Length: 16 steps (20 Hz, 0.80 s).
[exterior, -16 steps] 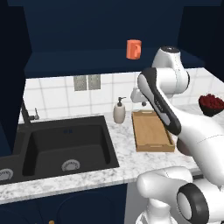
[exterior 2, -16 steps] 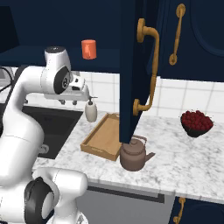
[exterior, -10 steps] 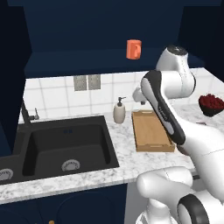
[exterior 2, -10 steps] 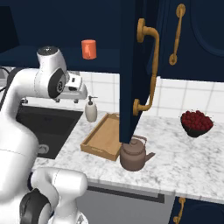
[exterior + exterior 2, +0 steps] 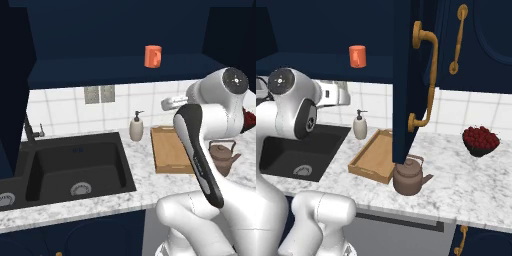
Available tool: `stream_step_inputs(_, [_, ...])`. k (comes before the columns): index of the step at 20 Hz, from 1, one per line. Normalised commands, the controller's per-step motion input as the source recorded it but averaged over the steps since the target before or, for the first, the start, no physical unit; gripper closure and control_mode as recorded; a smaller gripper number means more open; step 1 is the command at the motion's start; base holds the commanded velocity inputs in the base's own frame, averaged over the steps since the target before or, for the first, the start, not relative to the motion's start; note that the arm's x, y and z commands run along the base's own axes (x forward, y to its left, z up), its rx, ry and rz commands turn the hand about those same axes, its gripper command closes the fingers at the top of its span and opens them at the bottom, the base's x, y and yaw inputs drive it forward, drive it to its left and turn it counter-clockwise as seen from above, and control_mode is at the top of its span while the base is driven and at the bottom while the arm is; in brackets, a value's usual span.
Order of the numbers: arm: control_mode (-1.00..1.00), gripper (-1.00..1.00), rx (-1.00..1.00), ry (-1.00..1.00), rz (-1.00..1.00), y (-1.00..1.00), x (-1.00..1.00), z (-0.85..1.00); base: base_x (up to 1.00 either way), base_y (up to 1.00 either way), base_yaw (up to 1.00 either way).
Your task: Pick the kettle from the counter and place it on the tray. Then pick the mug from the cabinet and place it on the tray. Then close the cabinet doors.
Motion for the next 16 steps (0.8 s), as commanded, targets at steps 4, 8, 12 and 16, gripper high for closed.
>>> stream_step_inputs(4, [-1.0,-1.0,0.0,-0.29,0.0,0.0,0.14,0.84,0.0,0.0,0.0])
stream_step_inputs(8, [-1.0,-1.0,0.0,-0.1,0.0,0.02,0.16,0.43,0.0,0.0,0.0])
stream_step_inputs(12, [-1.0,-1.0,0.0,0.02,0.0,0.02,0.18,0.07,0.0,0.0,0.0])
stream_step_inputs(16, [-1.0,-1.0,0.0,0.01,0.0,0.02,0.22,0.0,0.0,0.0,0.0])
